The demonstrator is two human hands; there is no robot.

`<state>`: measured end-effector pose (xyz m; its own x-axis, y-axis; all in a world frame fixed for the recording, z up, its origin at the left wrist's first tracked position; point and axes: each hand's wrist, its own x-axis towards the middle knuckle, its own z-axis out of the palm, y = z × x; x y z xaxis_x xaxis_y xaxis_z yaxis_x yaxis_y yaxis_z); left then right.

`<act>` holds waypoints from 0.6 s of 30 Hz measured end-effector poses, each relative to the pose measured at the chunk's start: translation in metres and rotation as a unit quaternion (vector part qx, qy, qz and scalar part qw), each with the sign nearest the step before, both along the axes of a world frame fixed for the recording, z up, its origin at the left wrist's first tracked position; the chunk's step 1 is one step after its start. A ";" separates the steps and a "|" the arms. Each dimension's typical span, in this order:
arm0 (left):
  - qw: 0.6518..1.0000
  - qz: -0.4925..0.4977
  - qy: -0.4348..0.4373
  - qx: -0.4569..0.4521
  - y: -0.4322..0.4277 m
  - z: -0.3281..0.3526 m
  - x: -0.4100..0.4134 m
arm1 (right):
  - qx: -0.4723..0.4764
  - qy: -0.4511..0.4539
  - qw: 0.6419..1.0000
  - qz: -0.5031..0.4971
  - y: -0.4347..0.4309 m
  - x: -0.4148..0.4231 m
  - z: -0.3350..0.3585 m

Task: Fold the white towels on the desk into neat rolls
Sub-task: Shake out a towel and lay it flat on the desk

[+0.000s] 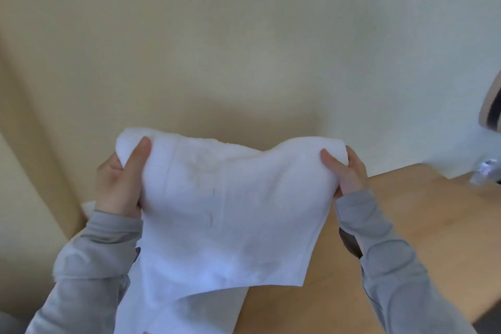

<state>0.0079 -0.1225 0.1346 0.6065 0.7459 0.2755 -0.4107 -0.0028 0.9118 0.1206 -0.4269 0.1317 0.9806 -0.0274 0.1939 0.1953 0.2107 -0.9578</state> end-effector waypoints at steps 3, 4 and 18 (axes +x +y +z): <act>0.999 -0.035 -0.011 0.015 -0.038 0.015 0.006 | -0.002 -0.022 1.000 -0.019 -0.043 -0.001 0.011; 0.999 -0.046 -0.017 0.023 -0.054 0.021 0.009 | 0.000 -0.029 0.999 -0.022 -0.060 -0.001 0.014; 0.991 -0.079 0.016 0.109 -0.279 0.017 0.068 | 0.011 -0.061 0.996 -0.058 -0.302 -0.005 0.002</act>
